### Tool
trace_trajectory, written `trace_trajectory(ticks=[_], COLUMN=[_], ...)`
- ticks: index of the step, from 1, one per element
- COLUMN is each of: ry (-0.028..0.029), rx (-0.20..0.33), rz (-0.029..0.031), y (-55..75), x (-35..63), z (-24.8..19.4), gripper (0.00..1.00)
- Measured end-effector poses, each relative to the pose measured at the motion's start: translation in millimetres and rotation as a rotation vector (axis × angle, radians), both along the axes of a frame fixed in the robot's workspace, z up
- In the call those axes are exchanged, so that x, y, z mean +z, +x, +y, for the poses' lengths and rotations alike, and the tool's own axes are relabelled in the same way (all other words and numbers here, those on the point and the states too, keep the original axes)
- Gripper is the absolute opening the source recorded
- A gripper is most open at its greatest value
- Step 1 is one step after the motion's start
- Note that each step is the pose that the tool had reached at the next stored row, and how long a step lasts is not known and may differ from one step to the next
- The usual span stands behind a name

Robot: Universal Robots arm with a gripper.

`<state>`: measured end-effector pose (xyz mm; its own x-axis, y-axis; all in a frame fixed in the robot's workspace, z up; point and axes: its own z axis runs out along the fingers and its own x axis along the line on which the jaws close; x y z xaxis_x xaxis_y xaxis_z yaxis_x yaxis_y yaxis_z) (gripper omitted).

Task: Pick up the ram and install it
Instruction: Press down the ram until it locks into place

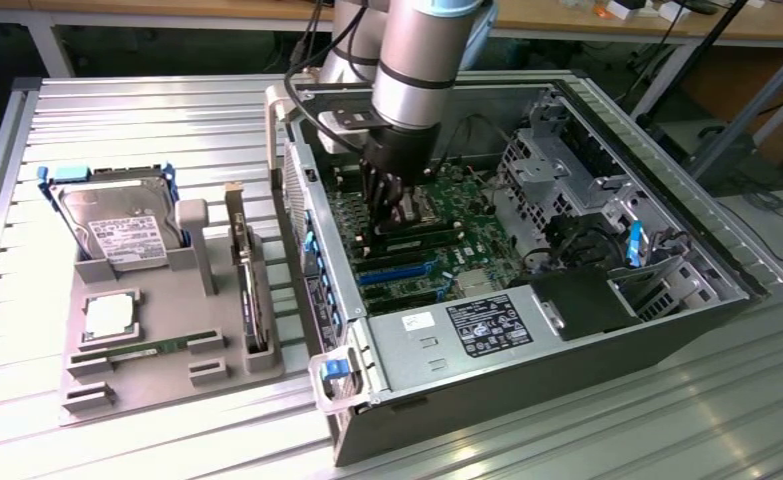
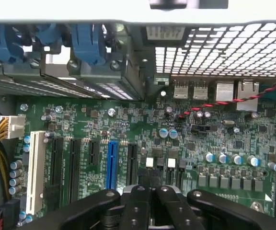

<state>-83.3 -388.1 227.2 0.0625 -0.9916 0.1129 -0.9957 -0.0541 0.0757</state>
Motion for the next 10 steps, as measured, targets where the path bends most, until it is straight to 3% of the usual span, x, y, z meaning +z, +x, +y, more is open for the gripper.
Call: trace_trajectory(ticks=[4,5,6,7,10], ry=[0.0029,0.0019,-0.0013,-0.0079,-0.0102], rx=[0.0,0.0,0.0,0.0,0.0], rz=[0.0001,0.0049,0.0069,0.0083,0.0083], y=[0.8,1.8,1.9,6.0,28.9], x=[2.4,7.7,11.5,16.4,16.5], z=[0.4,0.4,0.3,0.3,0.3], gripper=[0.11,0.11,0.11,0.11,0.11])
